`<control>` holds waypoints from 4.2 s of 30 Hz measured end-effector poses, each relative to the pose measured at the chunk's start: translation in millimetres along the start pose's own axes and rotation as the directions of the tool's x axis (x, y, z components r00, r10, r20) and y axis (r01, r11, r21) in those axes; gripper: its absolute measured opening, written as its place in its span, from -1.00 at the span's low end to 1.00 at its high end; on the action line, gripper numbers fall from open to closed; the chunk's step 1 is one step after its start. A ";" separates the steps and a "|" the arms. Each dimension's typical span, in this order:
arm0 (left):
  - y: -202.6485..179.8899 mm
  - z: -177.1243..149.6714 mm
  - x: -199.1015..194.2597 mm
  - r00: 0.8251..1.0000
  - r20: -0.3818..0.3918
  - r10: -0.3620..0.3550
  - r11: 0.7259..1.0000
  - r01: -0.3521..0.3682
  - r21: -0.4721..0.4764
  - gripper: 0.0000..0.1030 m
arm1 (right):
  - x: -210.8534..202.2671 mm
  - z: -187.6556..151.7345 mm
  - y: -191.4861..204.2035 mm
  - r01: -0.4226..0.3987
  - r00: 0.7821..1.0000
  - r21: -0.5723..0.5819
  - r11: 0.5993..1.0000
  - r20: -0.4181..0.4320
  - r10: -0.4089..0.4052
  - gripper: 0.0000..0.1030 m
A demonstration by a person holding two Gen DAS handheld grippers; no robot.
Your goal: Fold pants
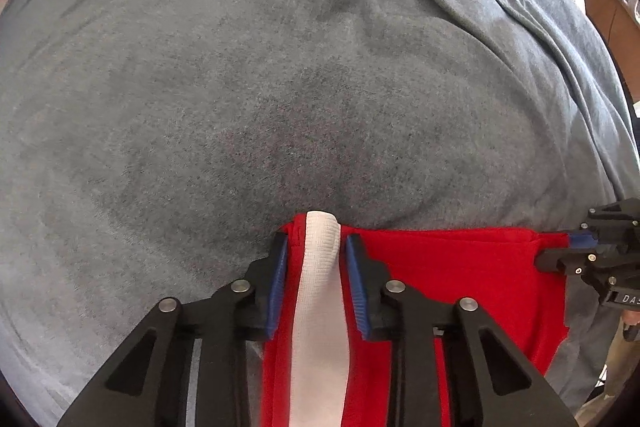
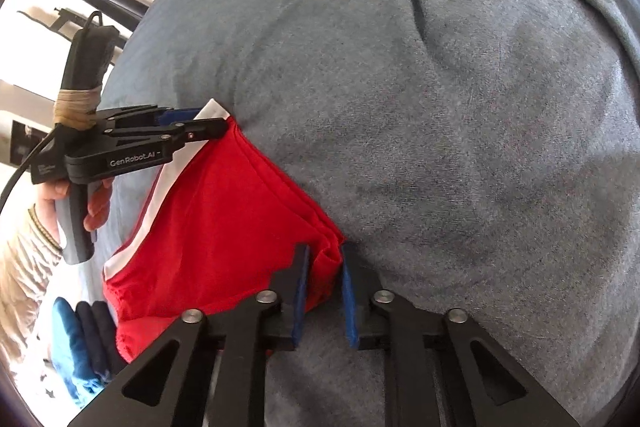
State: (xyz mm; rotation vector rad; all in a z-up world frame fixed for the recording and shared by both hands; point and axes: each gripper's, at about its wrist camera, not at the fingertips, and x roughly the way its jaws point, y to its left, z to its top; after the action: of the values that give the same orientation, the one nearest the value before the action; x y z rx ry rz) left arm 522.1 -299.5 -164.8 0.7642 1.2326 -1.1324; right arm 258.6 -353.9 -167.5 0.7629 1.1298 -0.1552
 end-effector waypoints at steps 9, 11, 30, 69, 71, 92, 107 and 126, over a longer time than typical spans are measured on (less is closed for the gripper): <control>-14.8 -4.0 -22.2 0.998 0.036 0.050 0.999 -0.051 0.019 -0.72 | -8.6 0.7 2.6 0.010 1.000 -0.018 1.000 0.029 -0.010 -0.79; -16.7 -5.7 -31.4 0.997 0.051 0.065 0.998 -0.066 0.022 -0.74 | -16.6 1.6 8.4 0.022 0.999 -0.046 0.999 0.048 -0.020 -0.80; -9.5 -74.3 -133.7 0.960 0.255 0.118 0.993 -0.107 -0.055 -0.80 | -86.0 -15.3 119.5 0.020 0.992 -0.353 0.936 0.125 0.026 -0.80; -7.7 -311.0 -182.6 0.916 0.058 0.397 0.716 -0.269 -0.644 0.10 | 4.7 -201.1 229.4 -0.120 0.985 -0.777 0.618 -0.172 -0.024 -0.72; -13.1 -315.9 -183.1 0.911 0.050 0.409 0.695 -0.275 -0.664 0.10 | -2.1 -201.9 226.3 -0.123 0.985 -0.785 0.607 -0.171 -0.022 -0.58; -14.5 -295.2 -135.5 0.889 0.111 0.445 0.600 -0.204 -0.773 0.19 | -23.2 -117.2 172.0 -0.006 0.999 -0.567 0.824 -0.047 -0.025 -0.38; -12.1 -292.5 -131.3 0.920 0.157 0.358 0.625 -0.111 -0.773 -0.85 | -1.6 -135.9 178.9 -0.115 0.986 -0.538 0.835 -0.161 0.032 -0.38; -42.8 -318.2 -140.1 0.853 -0.106 0.511 0.500 -0.395 -0.771 -0.02 | -2.4 -141.7 170.8 -0.004 0.986 -0.617 0.787 -0.133 -0.099 -0.65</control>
State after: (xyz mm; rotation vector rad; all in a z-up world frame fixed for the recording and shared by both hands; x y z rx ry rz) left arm 385.8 14.8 -91.8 0.2841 1.1476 -0.1260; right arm 231.9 -140.1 -114.5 0.1557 1.2544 0.2368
